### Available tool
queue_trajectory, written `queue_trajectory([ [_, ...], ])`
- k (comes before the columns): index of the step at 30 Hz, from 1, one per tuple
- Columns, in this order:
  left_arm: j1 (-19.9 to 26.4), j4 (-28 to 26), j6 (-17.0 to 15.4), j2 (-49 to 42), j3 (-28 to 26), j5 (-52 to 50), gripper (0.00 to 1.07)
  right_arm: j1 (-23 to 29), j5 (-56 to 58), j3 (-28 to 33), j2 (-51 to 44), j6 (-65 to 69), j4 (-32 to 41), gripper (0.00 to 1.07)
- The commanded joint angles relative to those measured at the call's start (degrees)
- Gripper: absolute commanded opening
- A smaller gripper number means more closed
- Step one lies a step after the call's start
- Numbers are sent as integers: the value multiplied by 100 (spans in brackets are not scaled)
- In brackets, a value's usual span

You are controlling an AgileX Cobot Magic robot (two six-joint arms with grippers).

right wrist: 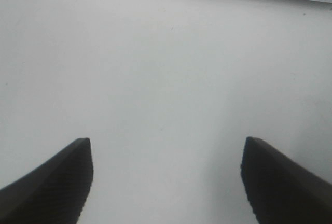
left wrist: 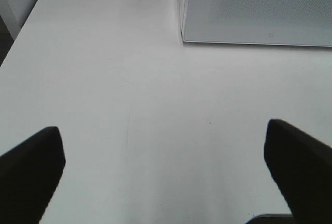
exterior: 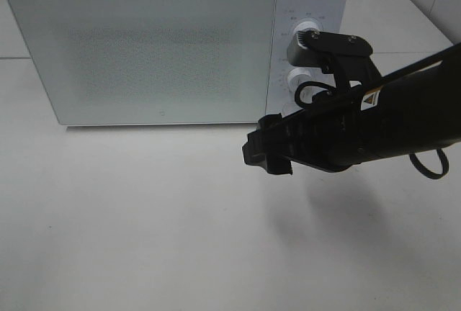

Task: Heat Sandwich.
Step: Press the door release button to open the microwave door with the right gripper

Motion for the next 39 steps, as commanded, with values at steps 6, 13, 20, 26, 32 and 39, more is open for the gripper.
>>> queue_trajectory([
  [6,17,-34,-11,-92,17,-80,100,-34,1518,-149,-722,-584,-80,76],
  [13,17,-34,-11,-92,17,-80,100,-34,2510,-149,-1455,-642,-390,76],
  [20,17,-34,-11,-92,17,-80,100,-34,3409,-149,-2200,-619,-739,76],
  [26,17,-34,-11,-92,17,-80,100,-34,4297,-149,-3025,-619,-1020,76],
  [32,17,-34,-11,-92,17,-80,100,-34,4796,-149,-4383,-619,-1289,76],
  [39,17,-34,-11,-92,17,-80,100,-34,4813,-115,-5787,-613,-1352,76],
])
